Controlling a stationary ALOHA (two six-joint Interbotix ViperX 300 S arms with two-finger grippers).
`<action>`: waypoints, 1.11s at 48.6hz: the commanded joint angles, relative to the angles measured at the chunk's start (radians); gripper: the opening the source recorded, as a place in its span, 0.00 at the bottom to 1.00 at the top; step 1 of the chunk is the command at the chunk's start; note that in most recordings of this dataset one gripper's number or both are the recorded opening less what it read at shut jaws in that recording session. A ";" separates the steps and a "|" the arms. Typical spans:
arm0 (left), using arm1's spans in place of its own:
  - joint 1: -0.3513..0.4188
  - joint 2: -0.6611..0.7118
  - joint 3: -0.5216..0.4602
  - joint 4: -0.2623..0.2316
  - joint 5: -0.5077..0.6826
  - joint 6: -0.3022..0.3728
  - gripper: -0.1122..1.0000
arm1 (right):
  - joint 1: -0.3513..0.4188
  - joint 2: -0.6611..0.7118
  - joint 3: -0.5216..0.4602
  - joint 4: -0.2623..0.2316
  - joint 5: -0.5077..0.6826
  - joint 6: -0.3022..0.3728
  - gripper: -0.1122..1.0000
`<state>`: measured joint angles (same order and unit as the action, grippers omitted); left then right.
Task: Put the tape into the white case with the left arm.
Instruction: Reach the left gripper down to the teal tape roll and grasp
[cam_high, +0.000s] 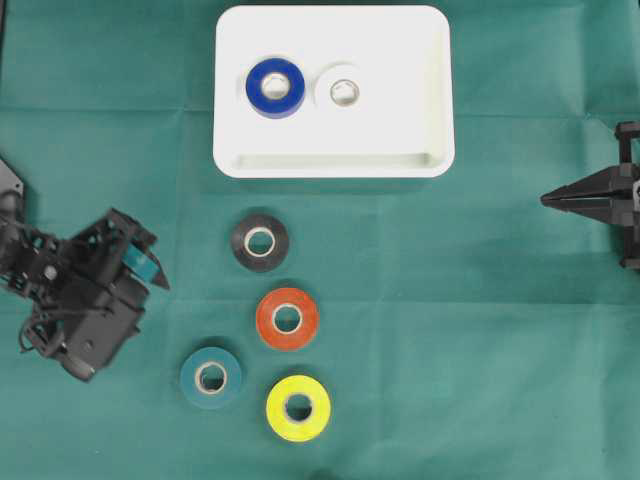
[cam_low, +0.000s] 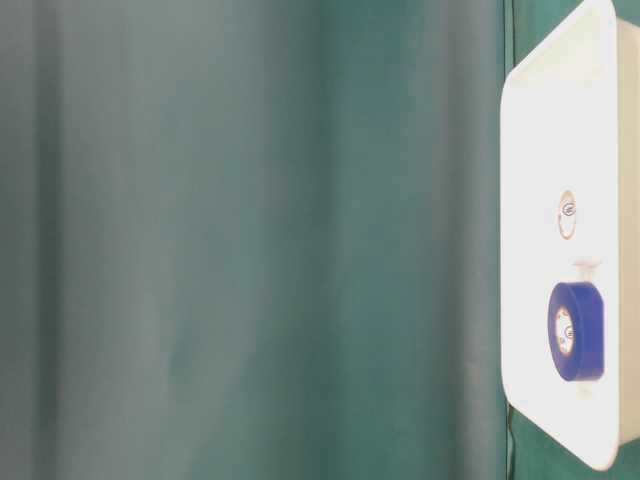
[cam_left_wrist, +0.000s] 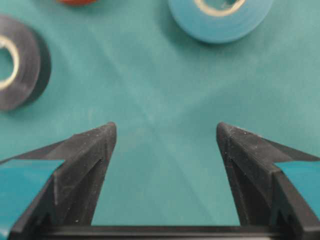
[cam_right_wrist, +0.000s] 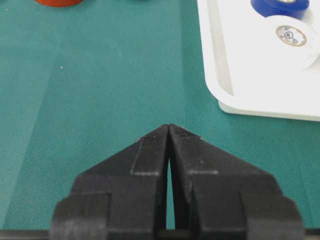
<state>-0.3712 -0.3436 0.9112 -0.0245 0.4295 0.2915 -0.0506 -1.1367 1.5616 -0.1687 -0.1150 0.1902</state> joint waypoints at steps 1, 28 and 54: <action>-0.020 0.031 -0.058 -0.003 -0.006 -0.002 0.82 | -0.002 0.006 -0.011 -0.002 -0.011 0.000 0.02; -0.058 0.276 -0.258 -0.003 -0.071 0.000 0.82 | -0.002 0.006 -0.008 -0.002 -0.017 0.000 0.02; -0.058 0.379 -0.262 -0.002 -0.170 0.005 0.82 | -0.002 0.006 -0.005 -0.002 -0.018 0.000 0.02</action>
<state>-0.4264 0.0276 0.6627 -0.0261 0.2899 0.2930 -0.0506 -1.1367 1.5677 -0.1672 -0.1212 0.1902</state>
